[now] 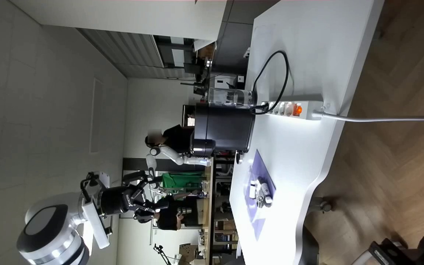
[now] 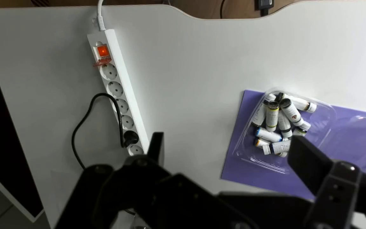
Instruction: Move a bottle from the container to the mat
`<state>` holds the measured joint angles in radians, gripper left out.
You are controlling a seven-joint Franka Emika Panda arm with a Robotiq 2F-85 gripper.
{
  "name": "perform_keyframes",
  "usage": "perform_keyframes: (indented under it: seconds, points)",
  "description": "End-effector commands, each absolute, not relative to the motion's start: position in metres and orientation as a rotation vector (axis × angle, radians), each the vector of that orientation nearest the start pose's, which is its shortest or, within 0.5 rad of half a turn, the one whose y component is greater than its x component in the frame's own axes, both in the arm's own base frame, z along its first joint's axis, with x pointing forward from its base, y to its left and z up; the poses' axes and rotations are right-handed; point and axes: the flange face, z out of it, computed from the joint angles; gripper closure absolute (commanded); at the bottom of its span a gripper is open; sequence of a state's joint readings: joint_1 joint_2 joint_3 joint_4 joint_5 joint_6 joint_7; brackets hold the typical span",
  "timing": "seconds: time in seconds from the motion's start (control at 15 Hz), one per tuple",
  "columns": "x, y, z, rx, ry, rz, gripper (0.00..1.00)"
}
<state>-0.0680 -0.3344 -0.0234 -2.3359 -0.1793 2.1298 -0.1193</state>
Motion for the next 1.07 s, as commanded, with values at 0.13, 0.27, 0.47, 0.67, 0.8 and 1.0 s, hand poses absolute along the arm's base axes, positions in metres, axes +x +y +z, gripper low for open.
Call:
perform_keyframes:
  seconds: [0.13,0.27,0.47,0.67,0.8,1.0]
  points:
    - [0.472,-0.034,0.467,-3.252,-0.537,-0.239,0.0]
    - [0.488,-0.024,0.453,-3.213,-0.739,-0.268,0.0]
    - [0.515,-0.003,0.424,-3.122,-1.024,-0.276,0.0]
    - [0.539,0.02,0.392,-2.984,-1.286,-0.247,0.0]
    - [0.556,0.033,0.378,-2.865,-1.436,-0.22,0.0]
    - [0.581,0.051,0.36,-2.674,-1.642,-0.195,0.0]
